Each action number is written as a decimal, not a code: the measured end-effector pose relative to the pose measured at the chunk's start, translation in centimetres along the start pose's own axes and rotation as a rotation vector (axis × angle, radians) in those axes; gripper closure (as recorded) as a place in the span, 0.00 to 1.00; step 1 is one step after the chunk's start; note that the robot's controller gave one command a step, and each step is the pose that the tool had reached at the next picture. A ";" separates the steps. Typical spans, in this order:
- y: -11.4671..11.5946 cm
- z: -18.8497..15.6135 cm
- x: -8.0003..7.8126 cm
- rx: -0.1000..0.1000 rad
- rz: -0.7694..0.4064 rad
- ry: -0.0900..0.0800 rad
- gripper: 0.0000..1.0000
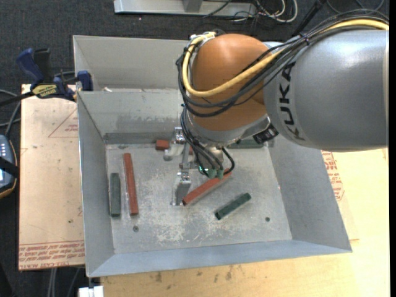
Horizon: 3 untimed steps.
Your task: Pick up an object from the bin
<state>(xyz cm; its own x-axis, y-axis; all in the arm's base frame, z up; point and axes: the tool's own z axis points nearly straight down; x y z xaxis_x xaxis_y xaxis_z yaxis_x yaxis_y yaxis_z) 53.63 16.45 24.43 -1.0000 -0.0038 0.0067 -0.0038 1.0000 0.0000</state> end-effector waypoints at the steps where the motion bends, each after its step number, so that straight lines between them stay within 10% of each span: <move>1: -0.1 -0.4 -0.2 -0.001 0.003 -0.007 0.00; 3: -4.8 9.7 0.9 -0.001 0.007 -0.011 0.00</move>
Offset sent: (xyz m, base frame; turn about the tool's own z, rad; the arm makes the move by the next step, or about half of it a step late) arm -0.0013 -0.0763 -0.1073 -0.0827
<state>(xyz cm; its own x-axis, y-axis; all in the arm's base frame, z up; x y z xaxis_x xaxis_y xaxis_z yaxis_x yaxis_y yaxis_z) 52.70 11.62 14.77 -1.0000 0.0036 -0.0041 0.0036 1.0000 0.0007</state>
